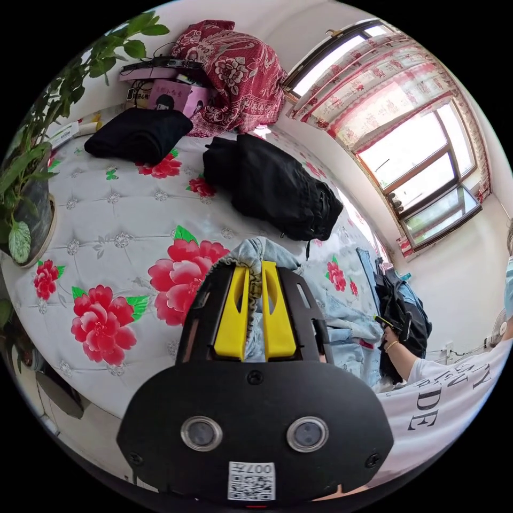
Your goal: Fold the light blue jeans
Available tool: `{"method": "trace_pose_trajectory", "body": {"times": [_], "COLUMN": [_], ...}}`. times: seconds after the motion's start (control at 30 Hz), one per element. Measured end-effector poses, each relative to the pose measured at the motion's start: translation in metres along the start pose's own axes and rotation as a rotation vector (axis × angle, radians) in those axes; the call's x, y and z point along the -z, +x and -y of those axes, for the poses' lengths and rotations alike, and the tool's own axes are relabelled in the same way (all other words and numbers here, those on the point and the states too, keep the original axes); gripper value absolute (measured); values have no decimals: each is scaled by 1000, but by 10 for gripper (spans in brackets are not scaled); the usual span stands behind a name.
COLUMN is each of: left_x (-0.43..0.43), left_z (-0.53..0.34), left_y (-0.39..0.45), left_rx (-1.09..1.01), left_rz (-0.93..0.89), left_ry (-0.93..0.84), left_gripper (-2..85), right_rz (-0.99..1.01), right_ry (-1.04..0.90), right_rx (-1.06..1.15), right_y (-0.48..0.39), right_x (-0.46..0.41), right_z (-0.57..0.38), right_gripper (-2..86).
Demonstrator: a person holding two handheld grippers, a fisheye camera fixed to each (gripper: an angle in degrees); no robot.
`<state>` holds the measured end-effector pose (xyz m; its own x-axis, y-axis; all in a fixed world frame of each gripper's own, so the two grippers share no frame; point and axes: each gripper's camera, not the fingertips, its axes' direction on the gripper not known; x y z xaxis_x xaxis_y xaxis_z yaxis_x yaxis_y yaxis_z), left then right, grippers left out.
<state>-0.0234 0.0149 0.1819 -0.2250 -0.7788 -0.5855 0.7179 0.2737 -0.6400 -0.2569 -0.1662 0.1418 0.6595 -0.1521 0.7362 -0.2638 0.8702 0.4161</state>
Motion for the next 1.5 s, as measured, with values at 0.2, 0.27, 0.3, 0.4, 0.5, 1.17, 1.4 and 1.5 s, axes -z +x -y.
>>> {"method": "trace_pose_trajectory", "body": {"times": [0.2,0.27,0.3,0.4,0.5,1.17,1.4,1.5], "left_x": [-14,-26,-28,-32,-34,-20,-70,-33], "left_z": [25,27,26,17,13,58,72,38], "left_y": [6,3,2,-8,-20,18,1,-2], "left_rx": [26,42,43,60,103,85,158,72], "left_rz": [65,108,113,100,73,35,241,303], "left_ry": [73,38,30,25,12,160,22,13], "left_gripper": [37,38,38,39,39,44,57,58], "right_rz": [81,83,77,21,82,13,12,102], "right_ry": [150,48,21,-109,-76,615,247,209], "right_rx": [-187,-158,-151,-104,-144,-169,-239,-189], "right_y": [36,37,36,35,48,56,71,66], "right_x": [60,54,50,29,29,331,219,197], "right_z": [62,71,69,42,13,24,71,-1], "right_gripper": [29,58,63,82,48,26,55,63]}}
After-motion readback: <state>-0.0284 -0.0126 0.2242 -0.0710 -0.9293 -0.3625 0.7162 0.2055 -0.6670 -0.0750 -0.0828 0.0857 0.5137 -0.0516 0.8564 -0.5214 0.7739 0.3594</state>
